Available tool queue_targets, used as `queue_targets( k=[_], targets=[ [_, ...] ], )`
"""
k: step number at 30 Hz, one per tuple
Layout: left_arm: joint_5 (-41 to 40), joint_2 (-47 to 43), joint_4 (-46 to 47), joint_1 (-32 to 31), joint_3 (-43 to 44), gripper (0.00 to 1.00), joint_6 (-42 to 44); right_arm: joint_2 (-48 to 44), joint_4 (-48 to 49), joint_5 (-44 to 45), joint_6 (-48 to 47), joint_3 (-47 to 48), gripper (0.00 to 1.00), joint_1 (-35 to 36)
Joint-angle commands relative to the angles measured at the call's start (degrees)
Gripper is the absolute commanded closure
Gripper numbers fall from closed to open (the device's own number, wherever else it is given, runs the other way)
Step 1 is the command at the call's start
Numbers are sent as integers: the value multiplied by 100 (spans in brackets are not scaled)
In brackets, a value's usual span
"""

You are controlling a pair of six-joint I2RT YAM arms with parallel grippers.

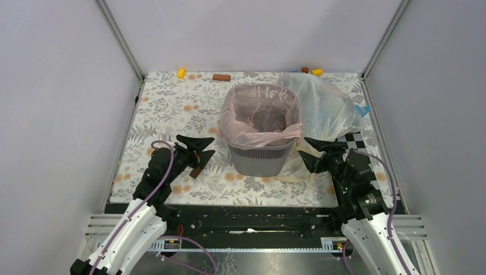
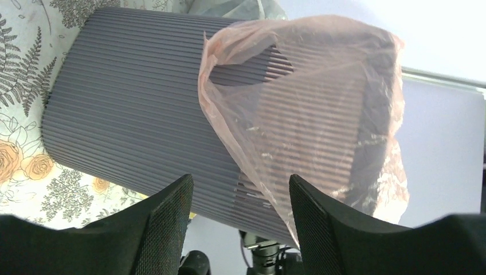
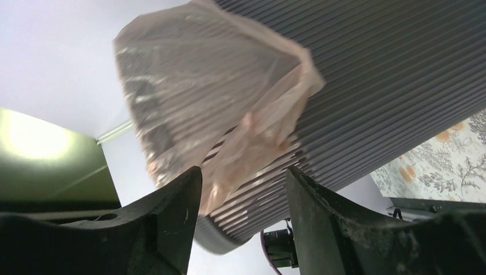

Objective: Put the trash bags into the trash bin

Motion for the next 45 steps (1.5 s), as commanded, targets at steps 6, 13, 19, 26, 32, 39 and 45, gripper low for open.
queue_targets(
  k=[6, 13, 19, 26, 32, 39, 45],
  targets=[
    [-320, 850, 48, -179, 615, 35, -856, 483, 848, -183, 600, -37, 40, 13],
    [-427, 1121, 571, -296, 408, 38, -1073, 648, 897, -371, 473, 66, 68, 11],
    [-561, 1440, 927, -518, 387, 38, -1187, 673, 1189, -462, 560, -68, 48, 10],
    [-760, 1588, 1076, -529, 401, 44, -1202, 794, 1122, -602, 366, 65, 90, 12],
    [-819, 1770, 1354, -529, 334, 47, -1271, 674, 1013, -757, 186, -85, 100, 10],
    [-685, 2146, 1671, -529, 372, 58, -1283, 586, 844, -928, 20, -173, 100, 10],
    [-636, 2223, 2010, -529, 297, 100, -1123, 397, 866, -1033, -137, -286, 100, 8]
  ],
)
